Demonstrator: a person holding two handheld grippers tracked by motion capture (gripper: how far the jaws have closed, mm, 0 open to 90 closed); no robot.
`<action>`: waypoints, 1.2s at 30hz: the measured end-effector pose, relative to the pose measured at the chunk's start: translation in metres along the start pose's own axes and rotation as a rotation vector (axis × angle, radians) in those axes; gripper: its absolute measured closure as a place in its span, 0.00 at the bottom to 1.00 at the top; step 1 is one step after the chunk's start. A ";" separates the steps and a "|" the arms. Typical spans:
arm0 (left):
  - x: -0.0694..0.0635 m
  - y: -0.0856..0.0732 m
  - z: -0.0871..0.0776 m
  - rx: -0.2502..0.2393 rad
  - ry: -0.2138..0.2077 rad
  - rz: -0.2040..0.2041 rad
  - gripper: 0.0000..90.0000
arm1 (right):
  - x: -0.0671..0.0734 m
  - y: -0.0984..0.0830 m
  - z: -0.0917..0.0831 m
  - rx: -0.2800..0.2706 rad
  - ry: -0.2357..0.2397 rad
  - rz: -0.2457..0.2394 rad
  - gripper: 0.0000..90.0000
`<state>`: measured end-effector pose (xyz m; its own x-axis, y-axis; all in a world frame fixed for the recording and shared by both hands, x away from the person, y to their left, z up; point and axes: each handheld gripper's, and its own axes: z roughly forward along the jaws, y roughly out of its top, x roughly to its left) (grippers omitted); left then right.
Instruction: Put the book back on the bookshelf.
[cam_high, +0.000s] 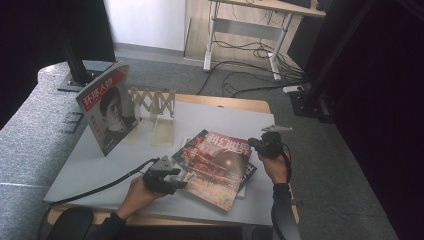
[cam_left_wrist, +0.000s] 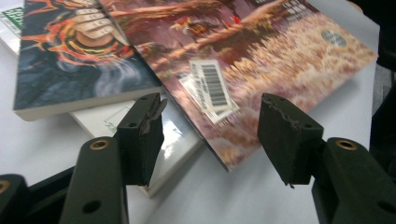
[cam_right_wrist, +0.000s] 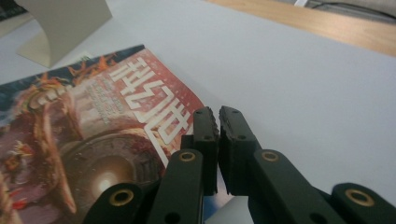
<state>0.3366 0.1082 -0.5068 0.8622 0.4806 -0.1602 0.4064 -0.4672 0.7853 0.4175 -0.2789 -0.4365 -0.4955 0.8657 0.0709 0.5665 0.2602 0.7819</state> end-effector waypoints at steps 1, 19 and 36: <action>0.002 0.001 0.000 -0.006 -0.004 -0.008 0.44 | 0.002 0.002 -0.003 -0.010 0.003 -0.008 0.94; 0.020 0.038 0.029 0.058 0.001 0.047 0.41 | 0.034 0.023 -0.057 -0.119 0.046 -0.100 0.94; 0.030 0.046 0.044 0.100 -0.100 0.003 0.49 | 0.048 0.028 -0.072 -0.172 0.074 -0.158 0.94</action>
<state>0.3946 0.0686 -0.5021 0.8872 0.4050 -0.2212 0.4278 -0.5423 0.7231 0.3619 -0.2611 -0.3664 -0.6191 0.7850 -0.0205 0.3611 0.3078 0.8802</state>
